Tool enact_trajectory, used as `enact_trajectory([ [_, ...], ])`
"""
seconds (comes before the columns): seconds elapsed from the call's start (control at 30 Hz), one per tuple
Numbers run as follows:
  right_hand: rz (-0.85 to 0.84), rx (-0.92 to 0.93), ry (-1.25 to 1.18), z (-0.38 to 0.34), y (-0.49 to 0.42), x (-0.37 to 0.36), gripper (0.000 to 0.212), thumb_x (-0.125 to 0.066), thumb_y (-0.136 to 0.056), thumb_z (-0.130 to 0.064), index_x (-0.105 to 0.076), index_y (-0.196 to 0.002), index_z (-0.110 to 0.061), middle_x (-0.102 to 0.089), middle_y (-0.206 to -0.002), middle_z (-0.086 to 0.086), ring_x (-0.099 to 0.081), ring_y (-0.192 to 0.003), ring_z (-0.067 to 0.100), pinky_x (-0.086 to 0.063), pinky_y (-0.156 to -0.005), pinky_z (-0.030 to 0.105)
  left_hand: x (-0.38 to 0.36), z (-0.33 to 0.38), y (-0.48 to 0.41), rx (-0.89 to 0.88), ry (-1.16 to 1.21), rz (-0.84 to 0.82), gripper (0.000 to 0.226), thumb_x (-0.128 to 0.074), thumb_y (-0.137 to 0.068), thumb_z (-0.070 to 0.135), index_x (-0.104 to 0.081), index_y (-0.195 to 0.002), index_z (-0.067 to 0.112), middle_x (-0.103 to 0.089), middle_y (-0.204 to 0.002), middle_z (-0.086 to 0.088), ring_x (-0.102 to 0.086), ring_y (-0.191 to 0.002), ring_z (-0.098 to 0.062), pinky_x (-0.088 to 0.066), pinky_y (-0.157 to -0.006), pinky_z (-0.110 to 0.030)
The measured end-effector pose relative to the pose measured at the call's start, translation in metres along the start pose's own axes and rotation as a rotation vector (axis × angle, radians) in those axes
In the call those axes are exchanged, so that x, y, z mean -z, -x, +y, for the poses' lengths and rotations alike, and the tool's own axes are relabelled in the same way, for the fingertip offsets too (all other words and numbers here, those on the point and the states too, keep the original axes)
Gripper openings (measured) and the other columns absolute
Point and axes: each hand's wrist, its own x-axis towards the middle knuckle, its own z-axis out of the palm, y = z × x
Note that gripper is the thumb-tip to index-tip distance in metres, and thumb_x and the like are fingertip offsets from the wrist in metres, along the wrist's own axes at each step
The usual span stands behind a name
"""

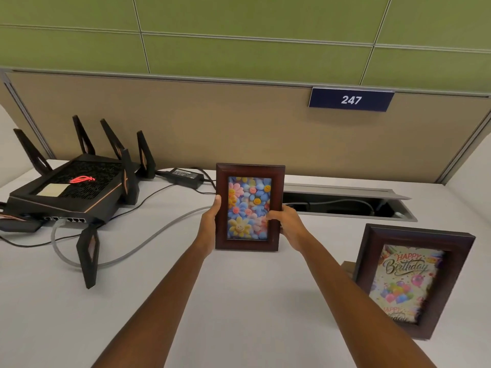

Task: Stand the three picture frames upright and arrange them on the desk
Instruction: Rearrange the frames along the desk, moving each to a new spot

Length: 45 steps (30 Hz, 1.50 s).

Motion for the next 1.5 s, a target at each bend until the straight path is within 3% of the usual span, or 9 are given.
enact_trajectory([
  [0.13, 0.018, 0.089, 0.022, 0.006, 0.012, 0.000, 0.053, -0.059, -0.085, -0.008, -0.035, -0.132, -0.012, -0.050, -0.135, 0.014, -0.054, -0.105, 0.020, -0.049, -0.084, 0.034, 0.002, -0.004, 0.016, -0.003, -0.090, 0.048, 0.043, -0.021, -0.098, 0.040, -0.052, -0.121, 0.020, -0.061, -0.121, -0.004, -0.067, -0.098, -0.016, -0.058, -0.080, -0.026],
  [0.23, 0.081, 0.123, 0.113, 0.022, 0.026, -0.001, 0.069, -0.059, -0.086, -0.019, -0.019, -0.142, -0.015, -0.035, -0.147, 0.013, -0.043, -0.129, 0.029, -0.044, -0.098, 0.042, 0.002, -0.017, 0.032, -0.035, -0.397, 0.247, 0.048, -0.023, -0.098, 0.039, -0.045, -0.131, 0.011, -0.055, -0.132, -0.015, -0.054, -0.119, -0.028, -0.047, -0.102, -0.044],
  [0.4, 0.180, 0.111, 0.457, 0.057, 0.055, -0.008, 0.070, -0.045, -0.091, -0.040, -0.007, -0.145, -0.017, -0.015, -0.156, 0.008, -0.019, -0.142, 0.028, -0.024, -0.113, 0.043, 0.011, -0.049, 0.064, 0.005, -1.056, 0.353, 0.056, -0.029, -0.096, 0.041, -0.028, -0.142, 0.008, -0.024, -0.154, -0.014, -0.020, -0.143, -0.028, -0.015, -0.119, -0.040],
  [0.53, 0.193, 0.142, 0.787, 0.086, 0.077, -0.010, 0.062, -0.035, -0.094, -0.040, -0.008, -0.145, -0.015, -0.012, -0.157, 0.006, -0.011, -0.144, 0.022, -0.014, -0.117, 0.034, 0.010, -0.064, 0.096, 0.010, -1.433, 0.285, 0.072, 0.001, -0.089, 0.050, -0.015, -0.146, 0.010, -0.014, -0.157, -0.011, -0.012, -0.146, -0.022, -0.009, -0.120, -0.036],
  [0.7, 0.142, 0.202, 1.135, 0.107, 0.101, -0.016, 0.056, -0.019, -0.096, -0.040, -0.004, -0.145, -0.017, -0.002, -0.158, 0.005, 0.001, -0.145, 0.020, 0.004, -0.118, 0.034, 0.007, -0.072, 0.124, -0.001, -1.443, 0.219, 0.062, -0.017, -0.096, 0.045, -0.007, -0.147, 0.012, -0.006, -0.159, -0.008, -0.007, -0.147, -0.020, -0.004, -0.120, -0.035],
  [0.83, 0.136, 0.208, 1.171, 0.109, 0.114, -0.018, 0.054, -0.017, -0.097, -0.038, -0.004, -0.145, -0.017, -0.001, -0.158, 0.004, 0.002, -0.145, 0.020, 0.005, -0.118, 0.034, 0.007, -0.068, 0.135, -0.038, -1.428, 0.210, 0.064, -0.002, -0.093, 0.045, -0.011, -0.147, 0.011, -0.010, -0.158, -0.009, -0.010, -0.146, -0.021, -0.006, -0.120, -0.035],
  [1.23, 0.203, 0.224, 1.139, 0.119, 0.161, -0.017, 0.050, -0.021, -0.098, -0.031, -0.012, -0.145, -0.017, -0.008, -0.157, 0.004, -0.004, -0.145, 0.017, -0.001, -0.118, 0.030, 0.004, -0.070, 0.154, -0.110, -1.451, 0.119, 0.061, -0.005, -0.094, 0.040, -0.012, -0.147, 0.011, -0.010, -0.158, -0.010, -0.010, -0.146, -0.022, -0.007, -0.120, -0.038],
  [1.33, 0.216, 0.260, 1.088, 0.122, 0.176, -0.012, 0.047, -0.024, -0.098, -0.030, -0.021, -0.143, -0.019, -0.014, -0.156, 0.002, -0.010, -0.144, 0.014, -0.004, -0.117, 0.026, -0.006, -0.069, 0.161, -0.110, -1.393, 0.107, 0.064, 0.003, -0.093, 0.040, -0.014, -0.146, 0.010, -0.011, -0.158, -0.011, -0.010, -0.146, -0.022, -0.007, -0.120, -0.038],
  [1.5, 0.385, 0.414, 0.911, 0.118, 0.208, 0.007, 0.035, -0.037, -0.096, -0.017, -0.049, -0.129, -0.015, -0.050, -0.139, 0.002, -0.042, -0.131, 0.013, -0.028, -0.108, 0.020, -0.035, -0.067, 0.172, -0.126, -1.255, 0.017, 0.057, -0.023, -0.098, 0.038, -0.010, -0.147, 0.013, -0.007, -0.159, -0.008, -0.006, -0.147, -0.019, -0.005, -0.120, -0.035],
])
